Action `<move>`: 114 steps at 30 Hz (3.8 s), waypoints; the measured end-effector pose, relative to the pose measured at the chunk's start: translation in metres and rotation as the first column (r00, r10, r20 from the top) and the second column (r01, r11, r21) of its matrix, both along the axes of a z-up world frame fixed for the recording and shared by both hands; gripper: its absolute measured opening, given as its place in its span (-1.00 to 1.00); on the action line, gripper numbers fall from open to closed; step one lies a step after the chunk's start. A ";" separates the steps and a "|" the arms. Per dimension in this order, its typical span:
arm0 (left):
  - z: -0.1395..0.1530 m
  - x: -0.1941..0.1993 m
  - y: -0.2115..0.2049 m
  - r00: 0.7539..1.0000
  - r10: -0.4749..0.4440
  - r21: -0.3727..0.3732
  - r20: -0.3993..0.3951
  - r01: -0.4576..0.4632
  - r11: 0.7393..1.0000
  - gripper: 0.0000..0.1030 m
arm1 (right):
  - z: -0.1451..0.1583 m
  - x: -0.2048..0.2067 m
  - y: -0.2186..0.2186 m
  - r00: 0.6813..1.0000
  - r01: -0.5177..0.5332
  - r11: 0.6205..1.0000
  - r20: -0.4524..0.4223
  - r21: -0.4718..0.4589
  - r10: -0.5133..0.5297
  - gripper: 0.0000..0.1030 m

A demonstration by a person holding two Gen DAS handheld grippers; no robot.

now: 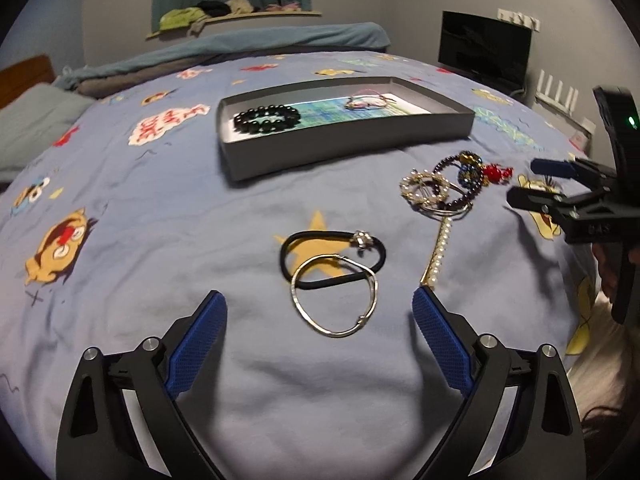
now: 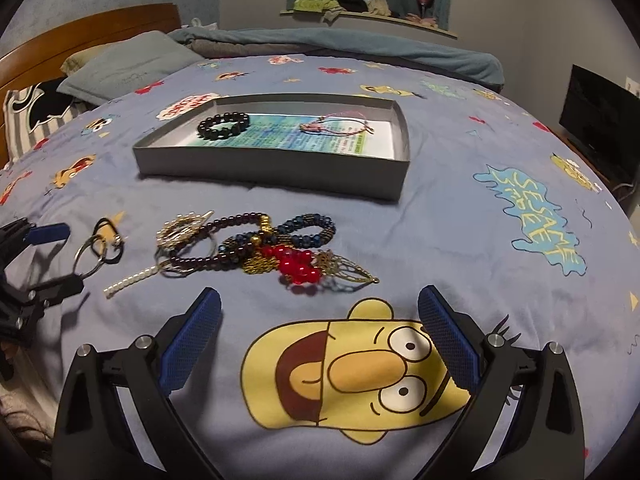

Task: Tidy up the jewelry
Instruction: 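Grasp the silver hoop with the left tool while the right tool grasps the red bead tassel, then carry the hoop and tassel into the grey box and open both tools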

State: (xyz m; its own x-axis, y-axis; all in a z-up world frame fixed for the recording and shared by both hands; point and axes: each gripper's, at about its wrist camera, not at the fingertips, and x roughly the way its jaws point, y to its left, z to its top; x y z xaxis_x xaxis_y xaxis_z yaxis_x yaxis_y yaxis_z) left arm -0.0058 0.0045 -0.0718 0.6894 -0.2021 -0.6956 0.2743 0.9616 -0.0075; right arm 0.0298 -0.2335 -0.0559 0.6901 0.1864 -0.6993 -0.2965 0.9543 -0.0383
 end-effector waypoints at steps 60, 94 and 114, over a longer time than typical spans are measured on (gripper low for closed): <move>-0.002 0.002 -0.004 0.998 -0.057 0.036 -0.002 0.057 0.998 -0.93 | 0.052 0.023 -0.025 0.999 0.030 0.972 0.021 0.232 -0.036 -0.86; 0.097 0.098 -0.001 0.990 -0.054 0.057 0.134 0.046 0.997 -0.93 | 0.140 0.089 -0.014 0.978 -0.010 0.977 0.207 0.214 -0.035 -0.86; 0.039 0.232 -0.053 0.998 -0.046 0.079 -0.046 0.049 0.996 -0.93 | 0.043 0.182 0.017 0.999 0.047 0.983 0.011 0.177 -0.049 -0.86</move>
